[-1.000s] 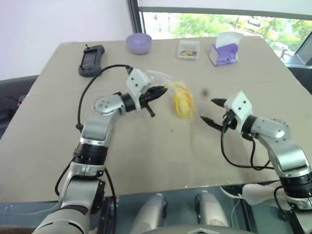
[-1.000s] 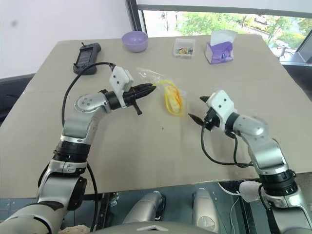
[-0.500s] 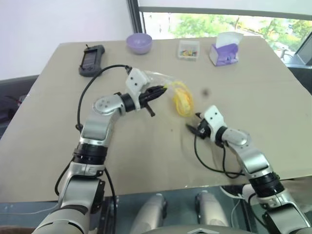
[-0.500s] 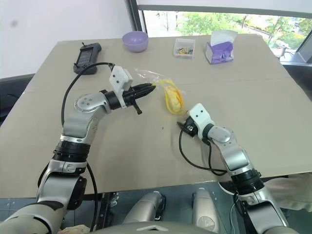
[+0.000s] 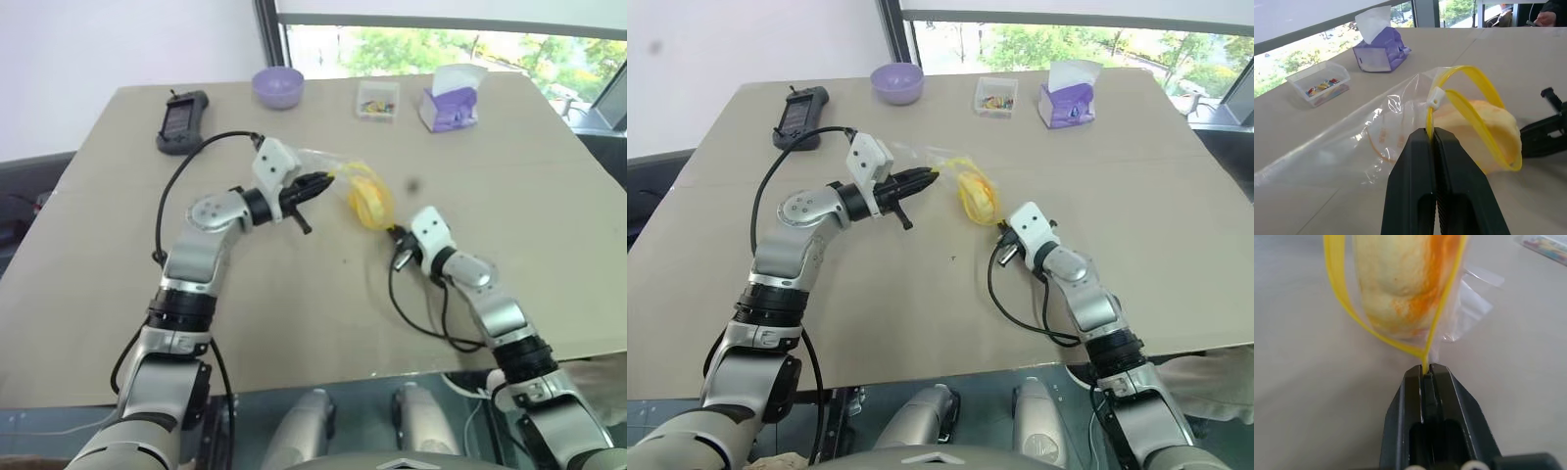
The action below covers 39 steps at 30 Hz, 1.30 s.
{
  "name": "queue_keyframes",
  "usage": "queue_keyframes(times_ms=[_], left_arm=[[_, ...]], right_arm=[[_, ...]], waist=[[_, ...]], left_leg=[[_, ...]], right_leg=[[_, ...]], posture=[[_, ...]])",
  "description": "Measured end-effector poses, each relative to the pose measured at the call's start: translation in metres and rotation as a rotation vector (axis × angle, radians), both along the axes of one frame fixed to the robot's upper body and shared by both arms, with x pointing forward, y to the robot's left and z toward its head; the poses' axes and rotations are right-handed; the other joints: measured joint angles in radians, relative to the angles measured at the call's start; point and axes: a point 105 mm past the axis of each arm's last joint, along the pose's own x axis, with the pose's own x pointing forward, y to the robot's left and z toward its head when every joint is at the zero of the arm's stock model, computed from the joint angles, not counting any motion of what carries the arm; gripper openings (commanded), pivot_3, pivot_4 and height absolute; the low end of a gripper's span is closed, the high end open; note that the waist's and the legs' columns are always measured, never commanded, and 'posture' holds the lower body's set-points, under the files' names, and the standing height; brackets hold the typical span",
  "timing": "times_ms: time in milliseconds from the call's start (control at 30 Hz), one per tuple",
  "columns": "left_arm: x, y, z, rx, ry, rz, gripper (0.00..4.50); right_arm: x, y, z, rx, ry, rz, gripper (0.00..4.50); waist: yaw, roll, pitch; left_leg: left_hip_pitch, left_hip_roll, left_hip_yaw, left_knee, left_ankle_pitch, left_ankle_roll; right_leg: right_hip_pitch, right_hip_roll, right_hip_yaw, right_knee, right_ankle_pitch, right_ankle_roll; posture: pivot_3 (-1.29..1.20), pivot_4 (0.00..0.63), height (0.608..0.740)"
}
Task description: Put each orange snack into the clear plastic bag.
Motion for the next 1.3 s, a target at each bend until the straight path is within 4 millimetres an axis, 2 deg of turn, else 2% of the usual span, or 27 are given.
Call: queue_keyframes(times_ms=[67,100,167,233,367,733,1300], left_arm=[[0.0,0.0,0.0,-0.001,0.001,0.0,0.0],[0.0,-0.001,0.0,-0.002,0.001,-0.001,0.0],[0.0,-0.001,0.0,-0.005,0.001,-0.002,0.0],[0.0,-0.001,0.0,-0.007,0.0,0.004,0.0],[0.001,-0.001,0.0,-0.008,-0.001,0.008,0.0],[0.001,-0.001,0.0,-0.008,-0.002,0.012,0.0],[0.001,0.0,-0.003,0.009,-0.002,0.017,0.0]], right_arm=[[-0.001,-0.004,0.017,0.003,-0.014,0.028,0.04],[-0.002,-0.003,0.021,0.006,-0.016,0.043,0.28],[-0.006,0.0,0.026,0.012,-0.014,0.077,0.82],[-0.011,0.007,0.026,0.012,-0.006,0.105,1.71],[-0.016,0.016,0.024,0.013,0.009,0.133,1.71],[-0.015,0.016,0.026,0.013,-0.009,0.115,1.71],[-0.004,0.004,0.024,0.005,-0.024,0.037,1.71]], waist=[[-0.001,0.0,0.0],[-0.002,0.0,0.0],[-0.002,0.0,0.0],[-0.002,0.0,0.0],[0.0,0.0,0.0],[0.0,0.0,0.0],[-0.001,0.0,0.0]], left_leg=[[0.0,0.0,0.0,0.0,0.0,0.0],[0.0,0.0,0.0,0.0,0.0,0.0],[0.0,0.001,0.0,0.0,0.0,0.0],[0.0,0.001,0.0,0.0,0.0,0.0],[0.0,0.0,0.0,0.0,0.0,0.0],[0.0,0.0,0.0,0.0,0.0,0.0],[0.0,0.0,0.0,0.0,0.0,0.0]], right_leg=[[0.0,0.0,0.0,0.0,0.0,0.0],[0.0,0.0,0.0,0.0,0.0,0.0],[0.0,0.001,0.0,0.0,0.0,0.0],[0.0,0.001,0.0,0.0,0.0,0.0],[0.0,0.0,0.0,0.0,0.0,0.0],[0.0,0.0,0.0,0.0,0.0,0.0],[0.0,0.0,0.0,0.0,0.0,0.0]], posture=[[0.0,0.15,0.74],[0.0,0.15,0.74],[0.0,0.15,0.74],[0.0,0.15,0.74],[0.0,0.15,0.74],[0.0,0.15,0.74],[0.0,0.15,0.74]])
